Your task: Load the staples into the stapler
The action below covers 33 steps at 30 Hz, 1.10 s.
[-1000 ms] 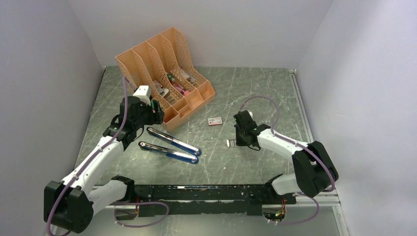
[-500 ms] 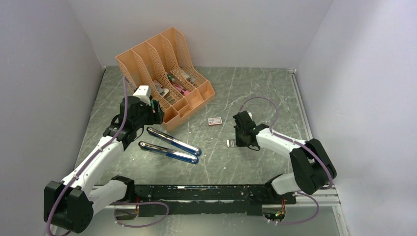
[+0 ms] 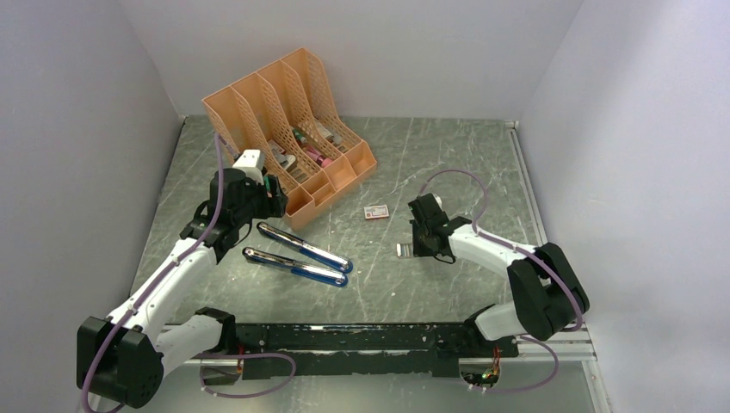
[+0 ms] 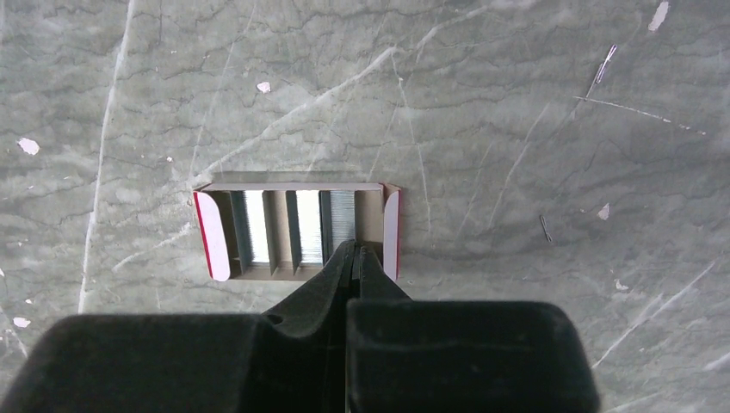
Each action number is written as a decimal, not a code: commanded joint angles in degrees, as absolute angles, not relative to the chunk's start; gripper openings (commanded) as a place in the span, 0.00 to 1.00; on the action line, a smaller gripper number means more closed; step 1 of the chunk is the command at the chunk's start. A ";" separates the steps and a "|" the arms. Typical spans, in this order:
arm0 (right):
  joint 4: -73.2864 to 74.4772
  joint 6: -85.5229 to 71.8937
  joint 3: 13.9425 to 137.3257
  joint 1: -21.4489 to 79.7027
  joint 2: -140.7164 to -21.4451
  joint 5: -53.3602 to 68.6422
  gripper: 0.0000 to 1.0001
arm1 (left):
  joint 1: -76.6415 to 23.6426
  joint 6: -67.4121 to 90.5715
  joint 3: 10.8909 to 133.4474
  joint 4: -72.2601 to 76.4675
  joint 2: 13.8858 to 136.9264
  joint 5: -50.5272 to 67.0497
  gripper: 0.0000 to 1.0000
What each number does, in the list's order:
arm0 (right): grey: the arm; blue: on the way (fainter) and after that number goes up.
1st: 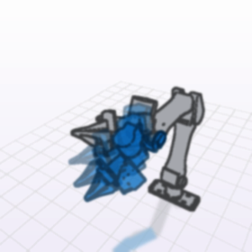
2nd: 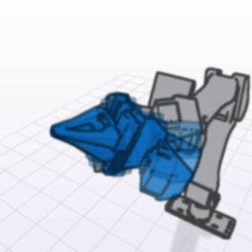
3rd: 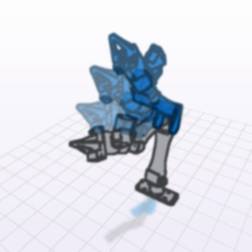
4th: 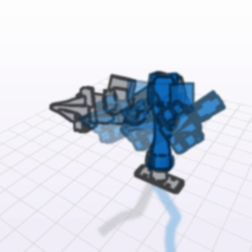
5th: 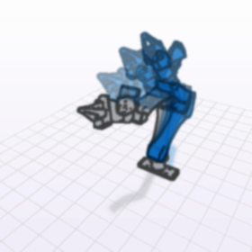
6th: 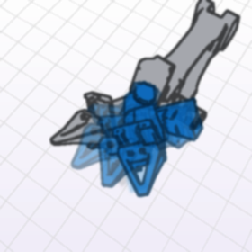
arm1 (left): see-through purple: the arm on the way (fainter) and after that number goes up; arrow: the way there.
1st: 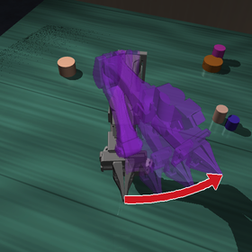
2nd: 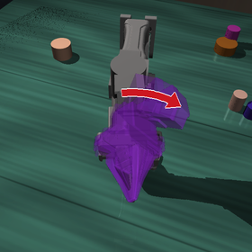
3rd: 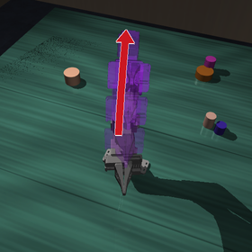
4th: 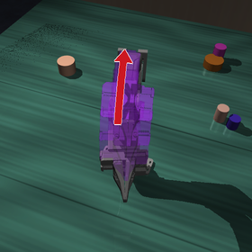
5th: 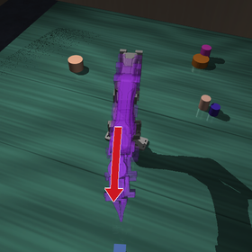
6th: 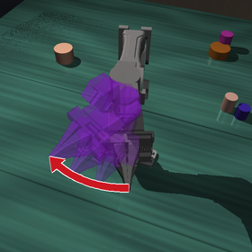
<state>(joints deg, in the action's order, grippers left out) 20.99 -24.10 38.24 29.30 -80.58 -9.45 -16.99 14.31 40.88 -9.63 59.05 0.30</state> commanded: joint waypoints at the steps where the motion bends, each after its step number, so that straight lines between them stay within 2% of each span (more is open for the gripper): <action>1: 21.20 -23.58 38.79 28.74 -78.91 -10.35 0.00 | -16.43 14.31 42.90 -7.69 58.41 1.17 0.71; 9: 18.67 -22.60 39.05 28.74 -71.43 -10.28 0.00 | -16.34 14.51 42.98 -6.11 57.83 3.39 0.76; 15: 13.41 -19.00 38.23 28.70 -64.29 -4.18 0.00 | -16.30 14.07 44.36 -2.45 55.76 8.07 0.81; 21: -7.04 -17.28 37.10 28.66 -57.45 9.77 0.00 | -16.35 15.47 45.92 4.83 51.86 16.11 0.88; 27: -26.44 -22.27 42.03 28.67 -60.93 26.33 0.00 | -16.35 18.04 48.53 13.22 50.53 29.13 0.92; 33: -45.57 -31.12 44.33 28.70 -64.61 33.78 0.00 | -16.35 24.53 55.16 21.24 54.39 46.07 0.92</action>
<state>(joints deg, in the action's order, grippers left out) -28.12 -24.82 40.77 29.17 -62.74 25.19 -16.80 19.90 49.56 12.43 51.99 31.11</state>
